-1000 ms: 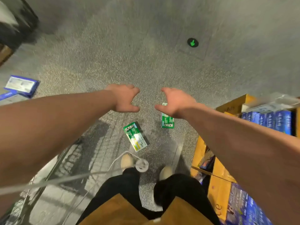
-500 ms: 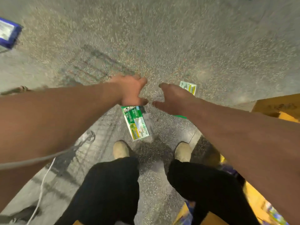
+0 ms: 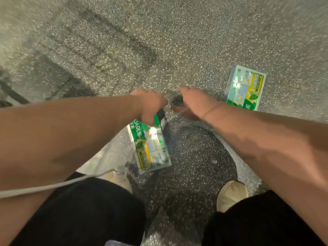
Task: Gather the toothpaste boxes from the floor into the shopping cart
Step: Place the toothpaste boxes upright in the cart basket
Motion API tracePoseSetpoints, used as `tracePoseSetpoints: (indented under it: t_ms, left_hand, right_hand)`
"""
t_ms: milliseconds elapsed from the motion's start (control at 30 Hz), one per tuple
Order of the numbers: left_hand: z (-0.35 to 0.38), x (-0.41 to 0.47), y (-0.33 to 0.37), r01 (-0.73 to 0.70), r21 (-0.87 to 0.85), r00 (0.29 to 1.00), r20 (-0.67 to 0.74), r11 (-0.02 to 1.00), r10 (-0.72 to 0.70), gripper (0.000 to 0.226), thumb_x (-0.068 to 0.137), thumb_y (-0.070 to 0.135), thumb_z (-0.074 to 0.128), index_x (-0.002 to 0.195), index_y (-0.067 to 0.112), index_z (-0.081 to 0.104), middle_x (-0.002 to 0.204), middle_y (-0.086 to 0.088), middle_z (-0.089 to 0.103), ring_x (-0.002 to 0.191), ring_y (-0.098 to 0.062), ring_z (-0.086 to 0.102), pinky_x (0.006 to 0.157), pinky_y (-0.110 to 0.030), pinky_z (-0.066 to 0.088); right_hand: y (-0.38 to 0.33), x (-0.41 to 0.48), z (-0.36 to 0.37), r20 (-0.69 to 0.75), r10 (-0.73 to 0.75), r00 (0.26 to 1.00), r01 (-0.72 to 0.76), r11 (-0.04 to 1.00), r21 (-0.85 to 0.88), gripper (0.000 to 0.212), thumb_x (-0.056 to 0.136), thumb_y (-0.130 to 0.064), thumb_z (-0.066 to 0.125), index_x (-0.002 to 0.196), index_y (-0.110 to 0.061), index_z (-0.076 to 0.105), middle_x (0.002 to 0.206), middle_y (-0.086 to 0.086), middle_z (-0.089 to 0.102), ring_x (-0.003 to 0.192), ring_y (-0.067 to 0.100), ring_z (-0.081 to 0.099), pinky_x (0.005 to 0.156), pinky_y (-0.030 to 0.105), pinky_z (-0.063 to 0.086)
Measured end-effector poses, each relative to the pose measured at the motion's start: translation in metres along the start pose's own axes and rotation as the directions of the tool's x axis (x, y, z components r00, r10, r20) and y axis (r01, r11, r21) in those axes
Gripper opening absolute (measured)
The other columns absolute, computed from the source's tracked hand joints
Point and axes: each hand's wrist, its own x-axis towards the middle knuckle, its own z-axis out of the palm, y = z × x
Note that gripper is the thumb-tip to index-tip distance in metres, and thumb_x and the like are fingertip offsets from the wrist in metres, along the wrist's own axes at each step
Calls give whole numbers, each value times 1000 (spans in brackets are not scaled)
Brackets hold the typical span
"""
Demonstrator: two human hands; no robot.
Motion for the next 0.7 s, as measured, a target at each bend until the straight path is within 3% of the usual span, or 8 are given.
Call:
tracePoseSetpoints:
  t_ms: [133, 267, 367, 533, 600, 700]
  left_hand:
    - [26, 35, 16, -115, 116, 991, 81, 987, 106, 95, 68, 49, 87, 150, 34, 40, 145, 2, 46, 136, -26, 41, 115, -55, 30]
    - [51, 48, 20, -262, 294, 947, 260, 919, 187, 113, 62, 63, 87, 157, 36, 31, 161, 3, 31, 149, -28, 25, 117, -68, 17]
    - [76, 49, 18, -278, 374, 950, 244, 885, 195, 107, 74, 55, 84, 159, 36, 22, 160, -1, 28, 149, -30, 22, 117, -74, 3]
    - [83, 55, 16, -339, 453, 941, 158, 825, 299, 91, 84, 52, 78, 153, 23, 28, 137, -3, 44, 134, -28, 40, 120, -66, 13]
    - [73, 55, 20, -314, 414, 948, 186, 854, 258, 92, 77, 48, 85, 147, 20, 33, 132, -3, 49, 133, -26, 44, 123, -62, 12]
    - [60, 57, 17, -238, 296, 964, 185, 925, 188, 105, 60, 50, 94, 141, 21, 34, 135, -2, 52, 130, -24, 49, 123, -57, 18]
  right_hand:
    - [28, 27, 11, -44, -33, 998, 33, 999, -7, 73, 91, -54, 63, 145, -10, 42, 125, 12, 63, 102, 25, 64, 95, 39, 55]
    - [42, 32, 18, -54, -62, 997, 59, 996, -63, 80, 93, -59, 59, 150, -8, 36, 127, 16, 62, 110, 28, 63, 100, 40, 53]
    - [50, 28, 25, -26, -26, 999, 25, 997, -73, 78, 93, -62, 55, 149, -9, 38, 135, 16, 57, 118, 30, 59, 106, 43, 49]
    - [78, 30, 29, -127, 217, 968, -229, 969, -90, 58, 94, -50, 58, 134, -9, 47, 121, 11, 57, 112, 29, 55, 101, 48, 49]
    - [88, 30, 31, -199, 377, 905, -403, 908, -113, 64, 91, -46, 62, 138, -6, 45, 130, 15, 52, 124, 33, 48, 106, 52, 44]
    - [99, 30, 38, -213, 524, 825, -546, 836, -58, 70, 87, -39, 69, 141, -4, 40, 132, 17, 44, 124, 34, 43, 98, 51, 48]
